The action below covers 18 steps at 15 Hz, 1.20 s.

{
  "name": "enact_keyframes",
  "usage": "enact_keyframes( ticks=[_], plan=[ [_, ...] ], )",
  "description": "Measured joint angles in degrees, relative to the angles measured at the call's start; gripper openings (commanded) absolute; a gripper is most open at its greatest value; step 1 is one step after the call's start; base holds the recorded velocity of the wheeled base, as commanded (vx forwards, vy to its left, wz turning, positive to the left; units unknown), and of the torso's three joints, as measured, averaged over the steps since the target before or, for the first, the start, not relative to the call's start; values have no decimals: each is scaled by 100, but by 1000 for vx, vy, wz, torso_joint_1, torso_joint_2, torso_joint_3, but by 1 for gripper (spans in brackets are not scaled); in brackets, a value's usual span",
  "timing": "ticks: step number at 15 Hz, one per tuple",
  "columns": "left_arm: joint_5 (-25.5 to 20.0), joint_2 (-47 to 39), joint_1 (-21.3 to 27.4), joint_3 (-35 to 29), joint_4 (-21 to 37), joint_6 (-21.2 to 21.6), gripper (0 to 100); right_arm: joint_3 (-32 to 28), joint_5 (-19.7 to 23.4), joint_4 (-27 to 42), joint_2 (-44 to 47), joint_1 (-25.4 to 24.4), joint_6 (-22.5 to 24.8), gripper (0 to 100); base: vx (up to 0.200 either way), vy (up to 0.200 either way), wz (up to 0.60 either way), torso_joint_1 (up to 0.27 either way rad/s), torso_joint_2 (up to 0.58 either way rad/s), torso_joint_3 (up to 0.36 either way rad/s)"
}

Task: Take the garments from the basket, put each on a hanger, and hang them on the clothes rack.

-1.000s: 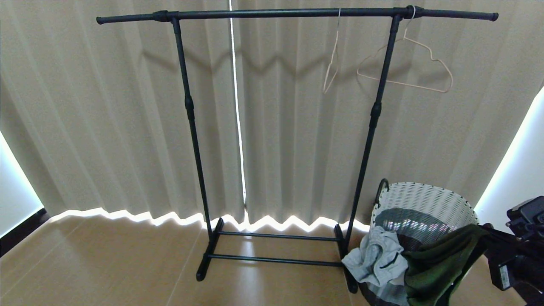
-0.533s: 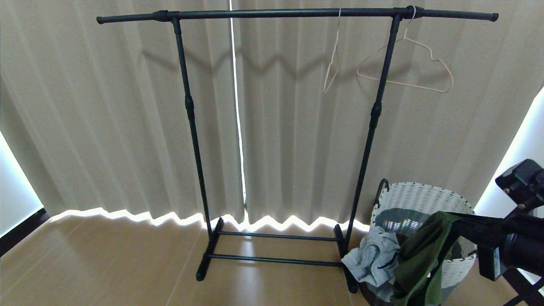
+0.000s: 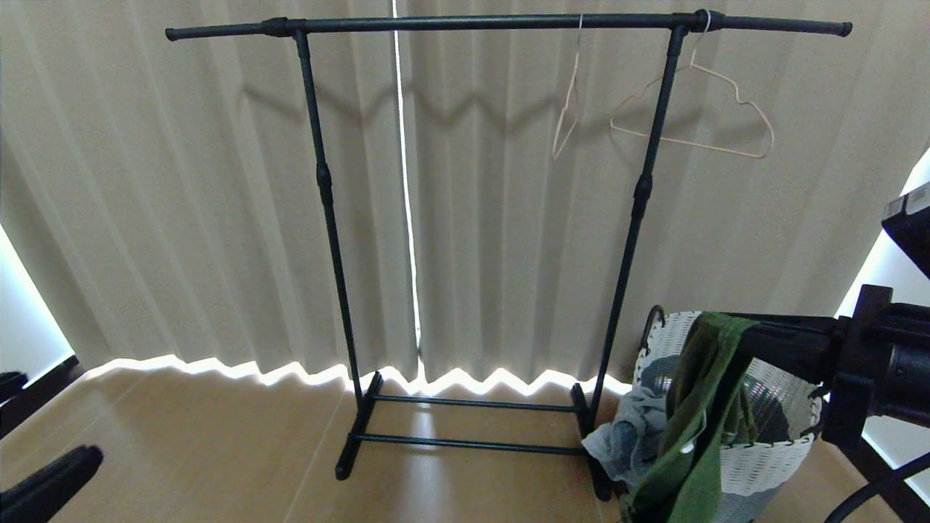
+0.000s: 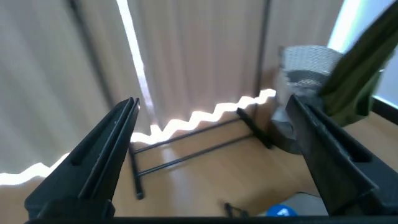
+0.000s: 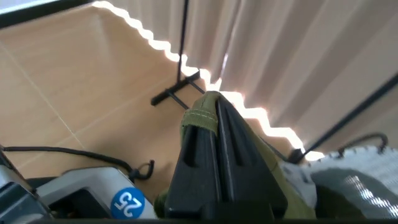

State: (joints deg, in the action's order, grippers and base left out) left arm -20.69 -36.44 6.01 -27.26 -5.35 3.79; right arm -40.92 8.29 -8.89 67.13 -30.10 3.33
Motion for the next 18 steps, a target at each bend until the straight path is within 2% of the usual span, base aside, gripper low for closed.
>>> enact_keyframes(
  ticks=[3, 5, 8, 11, 14, 18],
  plan=[
    [129, -1204, 708, -601, -518, -13, 100, -216, 139, -4, 111, -35, 1, 0, 0, 0, 0, 0, 0, 0],
    [438, -1902, 909, -1053, -909, -34, 100, -315, 145, -13, 191, -38, 1, 0, 0, 0, 0, 0, 0, 0],
    [575, -2376, 908, -1438, -1068, -606, 100, -317, 148, -13, 244, -38, 0, 0, 0, 0, 0, 0, 0, 0],
    [563, -2483, 683, -1474, -1068, -680, 100, -343, 154, -20, 323, -38, -7, 0, 0, 0, 0, 0, 0, 0],
    [550, -2520, 669, -1301, -1063, -680, 100, -336, 230, -233, 408, -38, -18, 0, 0, 0, 0, 0, 0, 0],
    [567, -2817, 1443, -953, -1107, -855, 100, -319, 347, -589, 541, -38, -54, 0, 0, 0, 0, 0, 0, 0]
  ],
)
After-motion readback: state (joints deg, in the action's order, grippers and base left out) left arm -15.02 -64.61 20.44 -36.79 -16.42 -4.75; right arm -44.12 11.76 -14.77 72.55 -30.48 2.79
